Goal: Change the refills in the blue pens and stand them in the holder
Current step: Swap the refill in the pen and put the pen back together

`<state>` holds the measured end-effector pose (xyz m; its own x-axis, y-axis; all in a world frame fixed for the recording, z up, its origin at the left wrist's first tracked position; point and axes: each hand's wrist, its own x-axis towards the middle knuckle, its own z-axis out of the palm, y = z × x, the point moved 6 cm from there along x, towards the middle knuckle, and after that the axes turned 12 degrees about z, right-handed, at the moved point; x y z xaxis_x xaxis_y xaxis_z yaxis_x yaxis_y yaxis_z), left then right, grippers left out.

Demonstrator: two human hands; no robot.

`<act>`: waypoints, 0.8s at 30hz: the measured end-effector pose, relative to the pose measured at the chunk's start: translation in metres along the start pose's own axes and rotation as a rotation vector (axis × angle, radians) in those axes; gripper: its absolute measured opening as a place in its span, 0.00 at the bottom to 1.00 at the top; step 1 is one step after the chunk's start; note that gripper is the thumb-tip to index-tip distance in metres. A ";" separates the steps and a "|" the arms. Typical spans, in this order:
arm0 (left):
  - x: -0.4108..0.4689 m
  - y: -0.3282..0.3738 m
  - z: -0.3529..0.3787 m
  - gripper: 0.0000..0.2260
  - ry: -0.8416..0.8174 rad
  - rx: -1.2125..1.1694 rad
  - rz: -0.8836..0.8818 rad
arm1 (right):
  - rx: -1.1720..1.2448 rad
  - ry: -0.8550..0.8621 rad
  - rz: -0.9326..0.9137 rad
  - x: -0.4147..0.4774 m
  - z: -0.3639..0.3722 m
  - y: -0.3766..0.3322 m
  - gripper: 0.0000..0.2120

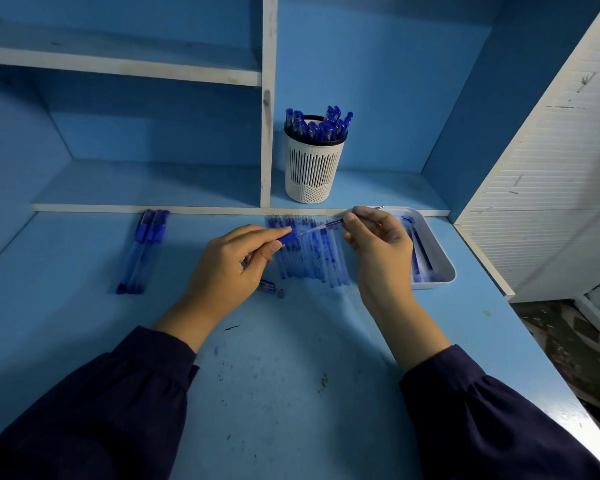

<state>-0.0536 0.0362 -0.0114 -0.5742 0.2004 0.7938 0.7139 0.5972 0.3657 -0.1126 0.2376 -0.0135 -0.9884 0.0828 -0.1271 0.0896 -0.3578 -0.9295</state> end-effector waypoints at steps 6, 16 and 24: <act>-0.001 -0.001 -0.001 0.12 0.005 0.011 0.002 | -0.045 0.009 -0.104 -0.006 0.000 -0.009 0.04; 0.000 0.000 -0.003 0.11 0.048 0.058 0.020 | -0.350 -0.190 -0.336 -0.029 0.026 -0.006 0.06; -0.003 -0.002 -0.006 0.11 0.037 0.054 0.013 | -0.321 -0.175 -0.332 -0.028 0.025 -0.006 0.07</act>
<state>-0.0510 0.0303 -0.0116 -0.5492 0.1798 0.8161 0.6977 0.6363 0.3292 -0.0887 0.2144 0.0044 -0.9732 -0.0237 0.2288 -0.2280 -0.0321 -0.9731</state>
